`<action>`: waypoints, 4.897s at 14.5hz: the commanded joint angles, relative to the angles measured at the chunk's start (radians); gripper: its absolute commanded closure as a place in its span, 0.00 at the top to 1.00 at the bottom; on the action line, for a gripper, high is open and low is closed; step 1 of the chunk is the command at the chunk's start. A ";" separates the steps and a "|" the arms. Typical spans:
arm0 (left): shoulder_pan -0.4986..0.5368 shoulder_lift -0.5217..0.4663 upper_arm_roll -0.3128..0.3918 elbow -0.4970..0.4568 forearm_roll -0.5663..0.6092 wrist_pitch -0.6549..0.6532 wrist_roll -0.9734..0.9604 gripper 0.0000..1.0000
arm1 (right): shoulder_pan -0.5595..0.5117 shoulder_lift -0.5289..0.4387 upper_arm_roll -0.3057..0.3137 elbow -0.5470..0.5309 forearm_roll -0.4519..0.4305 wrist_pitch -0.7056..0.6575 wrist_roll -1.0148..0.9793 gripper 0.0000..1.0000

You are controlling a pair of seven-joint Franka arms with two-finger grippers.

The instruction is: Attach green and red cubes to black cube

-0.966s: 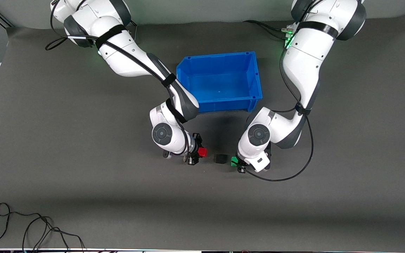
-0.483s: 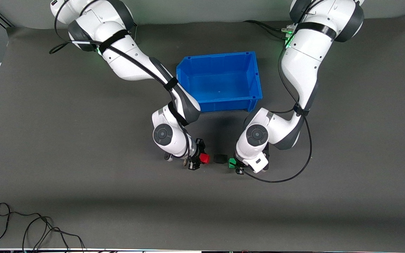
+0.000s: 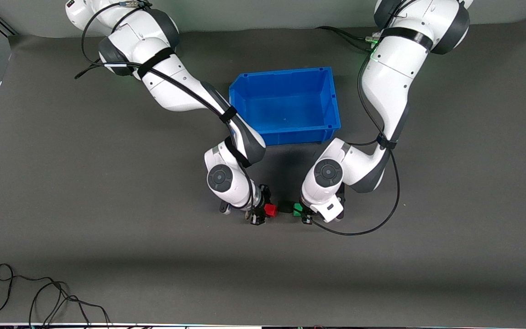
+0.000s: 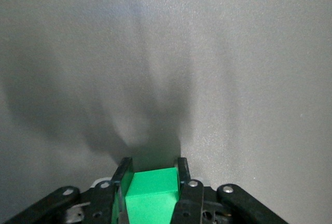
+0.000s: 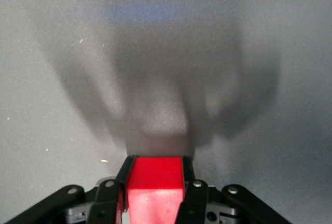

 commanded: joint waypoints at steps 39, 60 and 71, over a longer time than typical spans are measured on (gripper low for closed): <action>0.508 -0.815 0.024 -0.208 -0.054 -0.668 1.972 1.00 | -0.553 -0.768 -0.031 0.020 -0.147 -1.316 -1.532 1.00; 0.577 -0.852 0.017 -0.193 -0.036 -0.775 2.109 0.99 | -0.533 -0.981 -0.112 -0.363 -0.282 -0.958 -2.130 1.00; 0.550 -0.818 0.013 -0.089 -0.031 -0.847 2.094 1.00 | -0.599 -1.077 -0.032 -0.459 -0.302 -0.805 -2.135 1.00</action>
